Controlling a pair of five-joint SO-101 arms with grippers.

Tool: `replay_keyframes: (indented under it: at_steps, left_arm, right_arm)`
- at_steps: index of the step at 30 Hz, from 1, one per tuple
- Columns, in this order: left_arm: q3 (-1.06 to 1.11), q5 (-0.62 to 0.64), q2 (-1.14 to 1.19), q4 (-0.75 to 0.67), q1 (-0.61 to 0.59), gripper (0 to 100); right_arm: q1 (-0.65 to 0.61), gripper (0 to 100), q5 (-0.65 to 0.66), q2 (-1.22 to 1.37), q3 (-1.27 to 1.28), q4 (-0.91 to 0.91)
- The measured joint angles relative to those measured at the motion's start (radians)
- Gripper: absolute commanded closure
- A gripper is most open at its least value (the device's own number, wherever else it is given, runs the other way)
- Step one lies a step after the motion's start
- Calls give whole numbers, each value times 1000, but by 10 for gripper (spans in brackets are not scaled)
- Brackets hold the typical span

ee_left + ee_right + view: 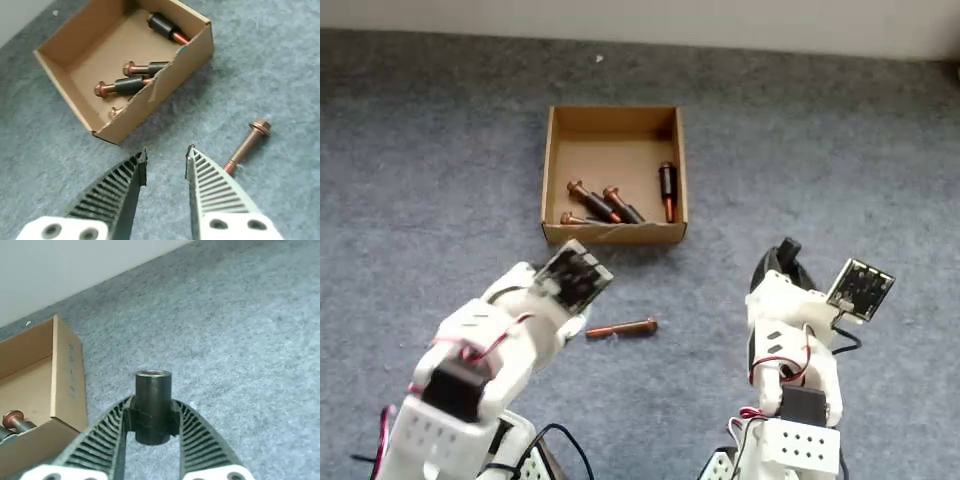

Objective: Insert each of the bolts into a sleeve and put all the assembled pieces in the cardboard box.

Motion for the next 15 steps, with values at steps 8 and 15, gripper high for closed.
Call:
replay_keyframes:
  at_steps: [8,15]
  left_arm:
    - [-239,-3,500,0,107,844]
    - [-399,-48,873,-2,121,808]
  right_arm:
    - [0,994,0,0,5,-3]
    - [0,994,0,0,8,-28]
